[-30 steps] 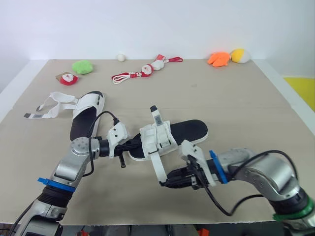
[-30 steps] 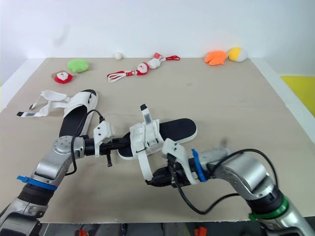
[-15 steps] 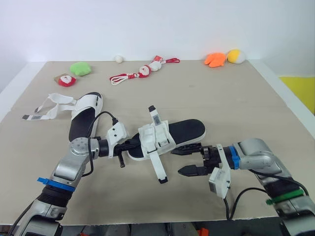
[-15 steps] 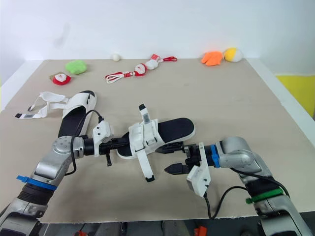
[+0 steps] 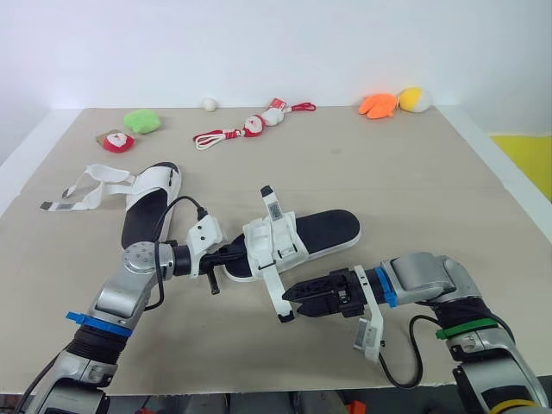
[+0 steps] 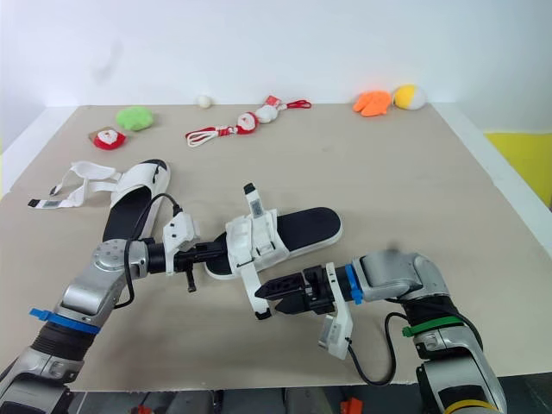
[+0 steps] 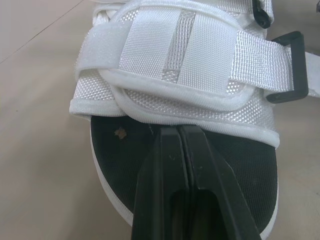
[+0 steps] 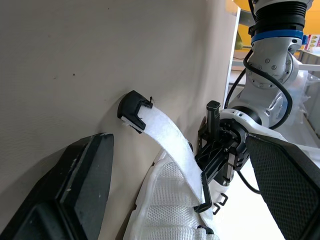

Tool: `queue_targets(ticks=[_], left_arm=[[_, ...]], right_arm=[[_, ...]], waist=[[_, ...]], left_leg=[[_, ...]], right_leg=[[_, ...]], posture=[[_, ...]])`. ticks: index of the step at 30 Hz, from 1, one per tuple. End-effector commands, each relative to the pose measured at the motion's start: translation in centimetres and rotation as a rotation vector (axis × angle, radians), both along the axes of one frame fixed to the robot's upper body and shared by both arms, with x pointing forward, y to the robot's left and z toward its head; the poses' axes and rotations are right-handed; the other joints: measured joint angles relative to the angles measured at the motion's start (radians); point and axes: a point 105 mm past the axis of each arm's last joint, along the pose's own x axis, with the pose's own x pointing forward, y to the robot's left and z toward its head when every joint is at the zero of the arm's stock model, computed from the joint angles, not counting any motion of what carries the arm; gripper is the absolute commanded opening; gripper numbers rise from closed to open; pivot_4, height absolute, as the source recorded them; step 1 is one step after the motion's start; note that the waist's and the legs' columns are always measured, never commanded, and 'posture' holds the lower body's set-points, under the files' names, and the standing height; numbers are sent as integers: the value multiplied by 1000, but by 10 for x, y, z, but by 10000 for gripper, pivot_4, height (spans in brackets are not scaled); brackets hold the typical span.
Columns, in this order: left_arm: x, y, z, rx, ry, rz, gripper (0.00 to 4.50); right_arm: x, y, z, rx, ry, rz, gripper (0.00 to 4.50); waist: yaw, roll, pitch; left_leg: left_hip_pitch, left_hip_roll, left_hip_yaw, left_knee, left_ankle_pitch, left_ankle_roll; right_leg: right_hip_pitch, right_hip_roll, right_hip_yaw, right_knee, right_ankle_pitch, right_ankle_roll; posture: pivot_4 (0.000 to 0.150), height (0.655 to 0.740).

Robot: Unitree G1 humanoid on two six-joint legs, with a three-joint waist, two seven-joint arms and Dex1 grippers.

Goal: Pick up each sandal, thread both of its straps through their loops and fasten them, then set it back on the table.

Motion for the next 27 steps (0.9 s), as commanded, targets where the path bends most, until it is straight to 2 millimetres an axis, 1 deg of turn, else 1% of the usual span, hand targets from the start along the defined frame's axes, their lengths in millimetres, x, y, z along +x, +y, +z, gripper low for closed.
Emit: queue_targets(ticks=[1, 4, 8, 10, 11, 14, 15, 16, 17, 18, 19, 21, 22, 25, 27], left_arm=[[-10, 3, -32, 72, 124, -4, 0], [-9, 3, -32, 72, 123, -3, 0], [-9, 3, -32, 72, 122, -3, 0], [-9, 3, -32, 72, 122, -3, 0], [-8, 3, -32, 73, 121, -3, 0], [-8, 3, -31, 73, 120, -2, 0], [-8, 3, -31, 73, 119, -2, 0], [-8, 3, -31, 73, 119, -1, 0], [-8, 3, -31, 73, 119, -1, 0], [-8, 4, -31, 72, 119, 0, 0], [-8, 4, -31, 72, 119, 1, 0], [-7, 4, -31, 73, 119, 2, 0], [-7, 5, -31, 73, 119, 3, 0], [-6, 5, -31, 74, 117, 4, 0], [-6, 4, -30, 73, 116, 4, 0]], right_arm=[[1, 4, 8, 18, -51, 19, 44736], [1, 5, 8, 27, -49, 13, 44736], [-1, 14, 10, 52, -50, 29, 44736], [0, 18, 11, 60, -52, 29, 39399], [0, 18, 12, 59, -54, 32, 38154], [-1, 18, 12, 52, -47, 47, 25419], [-3, 17, 11, 45, -35, 58, 18490], [-5, 16, 10, 36, -22, 68, 15081], [-7, 14, 10, 33, -7, 74, 10128], [-10, 14, 13, 36, 20, 79, 3563], [-12, 13, 15, 42, 53, 76, 397], [-14, 15, 25, 66, 141, 44, 397], [-13, 18, 32, 75, 212, 0, 397], [-7, 33, 64, 118, 491, -126, 397], [-1, 41, 81, 123, 665, -185, 397]], waist=[[0, 0, 0], [0, 0, 0], [0, 0, 0], [0, 0, 0], [0, 0, 0], [0, 0, 0], [-1, 0, 0], [0, 0, 0], [0, 0, 0], [0, 0, 0], [0, 0, 0], [0, 1, 0], [-1, 0, 0], [0, 0, 0], [0, 1, 0]], left_leg=[[0, 0, 0, 0, 0, 0], [0, 0, 0, 0, 0, 0], [0, 0, 0, 0, 0, 0], [0, 0, 0, 0, 0, 0], [0, 0, 0, 0, 0, 0], [0, 0, 0, 0, 0, 0], [0, 0, 0, 1, 0, 0], [0, 0, 0, 1, 0, 0], [0, 0, 0, 1, 0, 0], [0, 0, 0, 1, 0, 0], [0, 0, 0, 1, 0, 0], [0, 0, 1, 1, 0, 0], [0, 0, 1, 1, 0, 0], [0, 0, 1, 1, 0, 1], [0, 0, 0, 2, 0, 1]], right_leg=[[0, 0, 0, 0, 0, 0], [0, 0, 0, 0, 1, 1], [0, 0, 0, 0, 1, 1], [0, 0, 0, 1, 1, 1], [0, 0, 0, 1, 1, 1], [0, 0, 0, 1, 1, 1], [0, 0, 0, 1, 1, 1], [0, 0, 0, 1, 1, 1], [0, 0, 0, 1, 1, 1], [0, 0, 1, 1, 1, 1], [0, 0, 1, 1, 1, 1], [0, 0, 1, 1, 1, 1], [0, 0, 2, 1, 2, 0], [1, 0, 2, 1, 2, 0], [2, 0, 2, 1, 2, 0]], posture=[[1500, 7400], [1500, 7400], [1500, 7400], [1500, 7400], [1500, 7400], [1500, 7400], [1500, 7400], [1500, 7400], [1500, 7400], [1500, 7400], [1500, 7400], [1500, 7400], [1500, 7400], [1500, 7400], [1500, 7400]])
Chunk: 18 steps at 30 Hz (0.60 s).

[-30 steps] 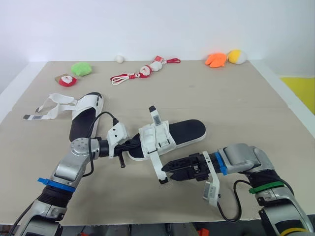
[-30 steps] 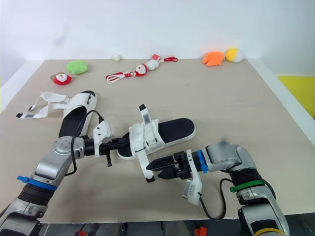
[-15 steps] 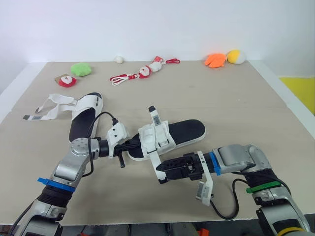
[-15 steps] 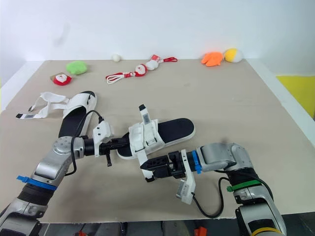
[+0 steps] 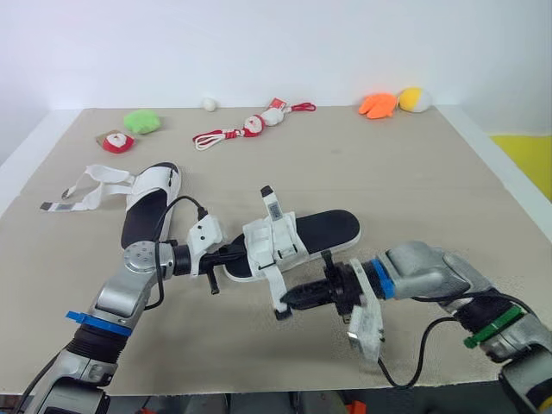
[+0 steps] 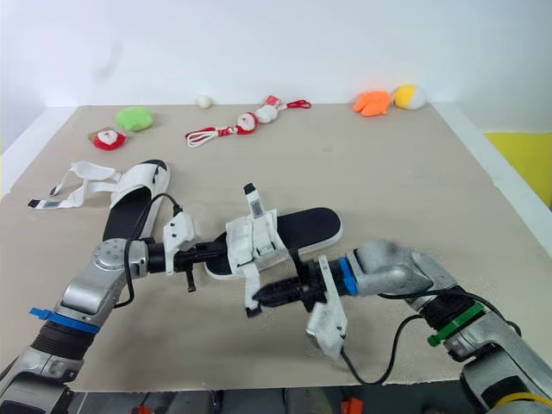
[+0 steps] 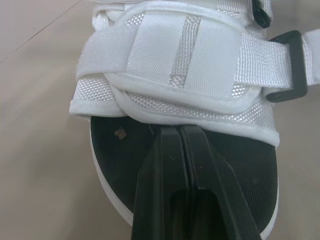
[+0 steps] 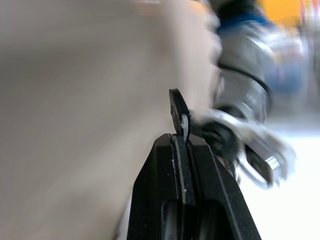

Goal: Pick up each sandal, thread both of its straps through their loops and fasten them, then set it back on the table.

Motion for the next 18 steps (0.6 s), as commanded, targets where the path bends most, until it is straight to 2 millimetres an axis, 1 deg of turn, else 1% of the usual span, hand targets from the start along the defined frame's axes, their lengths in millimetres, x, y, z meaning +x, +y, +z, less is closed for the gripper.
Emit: queue_targets(ticks=[1, 3, 5, 7, 8, 9, 12, 13, 15, 18], left_arm=[[-7, 3, -31, 69, 114, 7, 0], [-6, 2, -31, 68, 112, 6, 0], [-6, 2, -31, 67, 110, 5, 0], [-5, 2, -30, 67, 108, 5, 0], [-5, 2, -30, 66, 107, 6, 0], [-5, 2, -30, 66, 107, 6, 0], [-5, 2, -30, 66, 106, 8, 0], [-5, 2, -30, 65, 106, 9, 0], [-5, 3, -30, 64, 107, 10, 0], [-5, 3, -30, 63, 107, 13, 0]], right_arm=[[8, 15, 42, 54, 299, -80, 397], [17, 17, 52, 23, 463, -147, 397], [30, 22, 67, 28, 660, -228, 397], [34, 25, 74, -11, 792, -267, 397], [36, 26, 77, -15, 832, -274, 397], [42, 28, 78, -22, 873, -306, 397], [64, 36, 79, 5, 947, -404, 397], [71, 37, 78, 11, 944, -431, 397], [85, 41, 81, 34, 992, -495, 397], [95, 44, 86, 51, 1057, -545, 397]], waist=[[0, 0, 0], [0, 0, 0], [0, 0, 0], [0, 0, 0], [0, 0, 0], [1, 0, 0], [3, 1, 0], [3, 1, 0], [2, 1, 0], [2, 1, 0]], left_leg=[[0, 0, 0, 1, 0, 0], [-1, 0, 0, 3, 0, 1], [-1, 1, 0, 4, 0, 1], [-1, 1, 0, 4, 0, 1], [-2, 1, 0, 4, 0, 1], [-3, 2, -1, 4, 0, 1], [-6, 2, -2, 3, 0, 1], [-7, 2, -2, 3, 0, 1], [-8, 2, -3, 4, 0, 1], [-9, 2, -2, 4, 0, 1]], right_leg=[[0, 0, 0, 0, 0, 0], [1, 0, -1, 0, 0, 0], [1, 0, -1, 0, 0, 0], [-1, 0, -1, 0, 0, 0], [-2, 1, -1, 1, 0, 0], [-3, 1, -2, 1, 0, 0], [-5, 2, -4, 1, 2, 3], [-6, 2, -4, 1, 2, 4], [-6, 2, -5, 1, 3, 4], [-7, 2, -5, 1, 3, 5]], posture=[[1500, 7400], [1500, 7400], [1500, 7400], [1500, 7400], [1500, 7400], [1500, 7400], [1500, 7400], [1500, 7400], [1500, 7400], [1500, 7400]])
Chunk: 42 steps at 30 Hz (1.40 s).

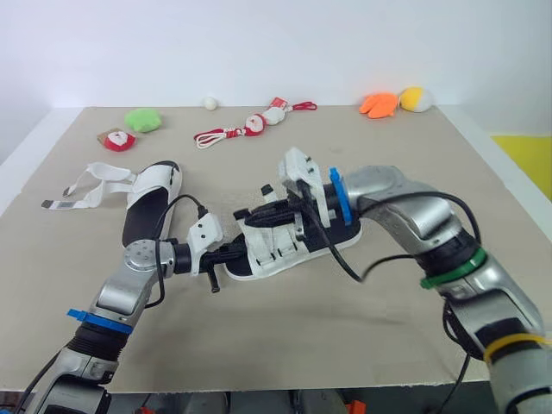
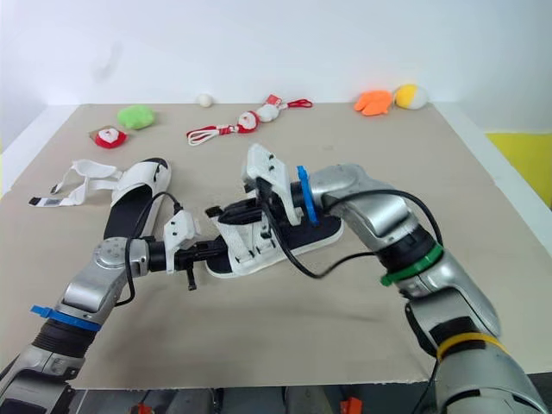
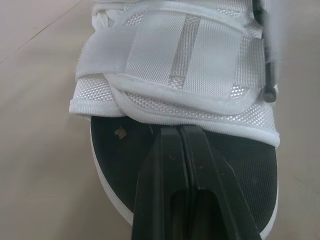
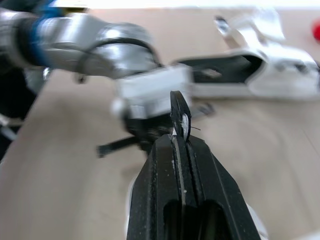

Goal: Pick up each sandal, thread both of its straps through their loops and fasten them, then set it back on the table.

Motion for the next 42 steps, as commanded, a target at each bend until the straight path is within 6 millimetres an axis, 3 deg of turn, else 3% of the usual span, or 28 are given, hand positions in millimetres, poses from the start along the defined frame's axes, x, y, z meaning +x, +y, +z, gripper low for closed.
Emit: queue_targets(ticks=[1, 7, 25, 42], left_arm=[[-7, 3, -30, 66, 105, 12, 0], [-8, 2, -31, 65, 105, 12, 0], [-8, 1, -31, 61, 104, 9, 0], [-7, 0, -31, 61, 102, 11, 0]], right_arm=[[18, 1, 30, 39, -14, -104, 397], [38, -1, 23, -14, 31, -219, 397], [47, 6, 0, -75, 65, -280, 397], [66, -7, -34, -227, 36, -393, 397]], waist=[[0, 0, 0], [-2, 0, 0], [-2, 0, 0], [-2, 0, 0]], left_leg=[[0, 0, 0, 0, 0, 0], [-1, 0, 0, 0, 1, 1], [-1, 0, -1, 0, 1, 1], [0, 0, -1, 0, 1, 1]], right_leg=[[0, 0, 0, 0, 0, 0], [-1, 0, -1, 1, 1, 1], [-1, 0, -1, 1, 1, 1], [-1, 0, -1, 1, 2, 3]], posture=[[1500, 7400], [1500, 7400], [1500, 7400], [1500, 7400]])
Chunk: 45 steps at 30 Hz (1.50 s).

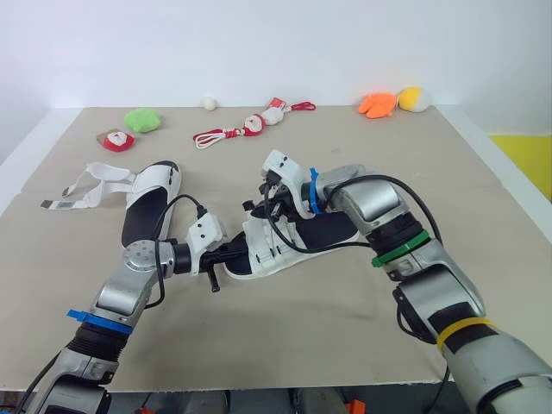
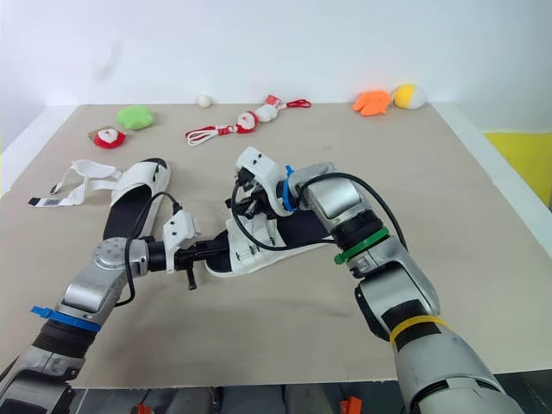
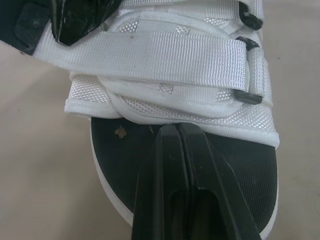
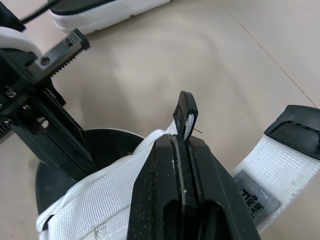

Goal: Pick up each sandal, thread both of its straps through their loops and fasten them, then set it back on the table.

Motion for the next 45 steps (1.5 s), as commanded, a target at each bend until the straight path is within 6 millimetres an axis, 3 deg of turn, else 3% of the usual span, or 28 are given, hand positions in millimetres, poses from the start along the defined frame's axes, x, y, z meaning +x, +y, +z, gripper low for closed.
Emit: queue_targets(ticks=[1, 4, 5, 12, 14, 15, 18, 20, 24, 27, 31, 36, 39, 40, 42, 45], left_arm=[[-8, 0, -30, 64, 105, -4, 0], [-8, -1, -30, 62, 105, -5, 0], [-8, -1, -30, 62, 104, -5, 0], [-7, -1, -29, 59, 102, -3, 0], [-7, -2, -29, 57, 102, -4, 0], [-7, -2, -29, 57, 101, -4, 0], [-6, -3, -27, 48, 89, -2, 0], [-4, -4, -19, 7, 65, 10, 0], [-2, -3, -7, -50, 14, 40, 0], [-2, 3, 2, -83, -29, 72, 0], [-8, 14, 15, -122, -90, 118, 0], [-21, 27, 19, -110, -85, 140, 16243], [-29, 38, 27, -133, -72, 165, 30240], [-30, 41, 33, -159, -70, 176, 36734], [-34, 46, 46, -207, -73, 186, 44870], [-38, 44, 56, -227, -78, 173, 44870]], right_arm=[[11, -9, 4, -61, -87, -49, 397], [14, -12, 0, -92, -110, -56, 397], [15, -12, 0, -100, -125, -55, 3493], [13, -5, 22, -52, -233, -18, 33028], [5, 5, 50, 109, -230, 24, 42327], [1, 8, 60, 167, -224, 43, 44525], [-5, -1, 86, 321, -78, 43, 44525], [-5, -18, 89, 345, 60, 13, 44525], [-9, -60, 76, 342, 373, -113, 44525], [-7, -85, 59, 319, 494, -239, 44525], [-15, -97, 31, 317, 668, -326, 44525], [-25, -87, 23, 328, 739, -302, 45000], [-30, -78, 21, 336, 762, -278, 45000], [-30, -75, 22, 342, 767, -272, 45000], [-31, -68, 23, 350, 774, -260, 45000], [-35, -58, 25, 355, 785, -229, 45000]], waist=[[0, 0, 0], [0, 0, 0], [0, 0, 0], [1, 0, 0], [1, 0, 0], [1, 0, 0], [2, 0, 0], [3, 1, 0], [4, 0, 0], [1, 2, 1], [-7, 3, 1], [-24, 3, 2], [-33, 3, 2], [-33, 3, 2], [-32, 3, 3], [-32, 2, 3]], left_leg=[[0, 0, 0, 0, 0, 0], [0, 0, 0, 0, 1, 1], [0, 0, 0, 0, 1, 1], [0, 0, 0, -1, 2, 2], [-1, -1, 0, -1, 2, 2], [-2, -1, 0, -2, 2, 2], [-2, -1, -1, -2, 2, 2], [-2, -1, -1, -2, 2, 2], [-2, -2, -2, -1, 2, 2], [-3, -2, -1, -1, 2, 2], [-5, -1, -1, -4, 2, 2], [-13, 0, -1, -5, 1, 3], [-15, 0, -1, -5, 1, 3], [-15, 0, -1, -5, 1, 3], [-15, 0, -1, -5, 1, 3], [-16, 0, -1, -4, 1, 3]], right_leg=[[0, 0, 0, 0, 0, 0], [0, 0, 0, 0, 1, 1], [0, 0, 0, 0, 1, 1], [0, 0, 0, 0, 1, 1], [0, 0, 0, 0, 0, 1], [-1, -1, 0, 0, 0, 1], [-1, -1, 0, 0, 0, 1], [-1, -1, 0, 0, 0, 1], [0, -2, 0, -1, 0, -1], [-1, -2, 0, -2, -1, -2], [-5, 0, 0, -2, -1, -1], [-14, 0, 1, 1, -1, -1], [-16, 0, 1, 2, 0, -2], [-16, 1, 1, 2, 0, -1], [-17, 1, 0, 2, -1, 0], [-16, 1, 0, 2, -1, 0]], posture=[[1500, 7400], [1500, 7400], [1500, 7400], [1500, 7400], [1500, 7400], [1500, 7400], [1500, 7400], [1500, 7400], [1500, 7400], [1500, 7400], [1500, 7400], [1500, 7400], [1500, 7400], [1500, 7400], [1500, 7400], [1500, 7400]])
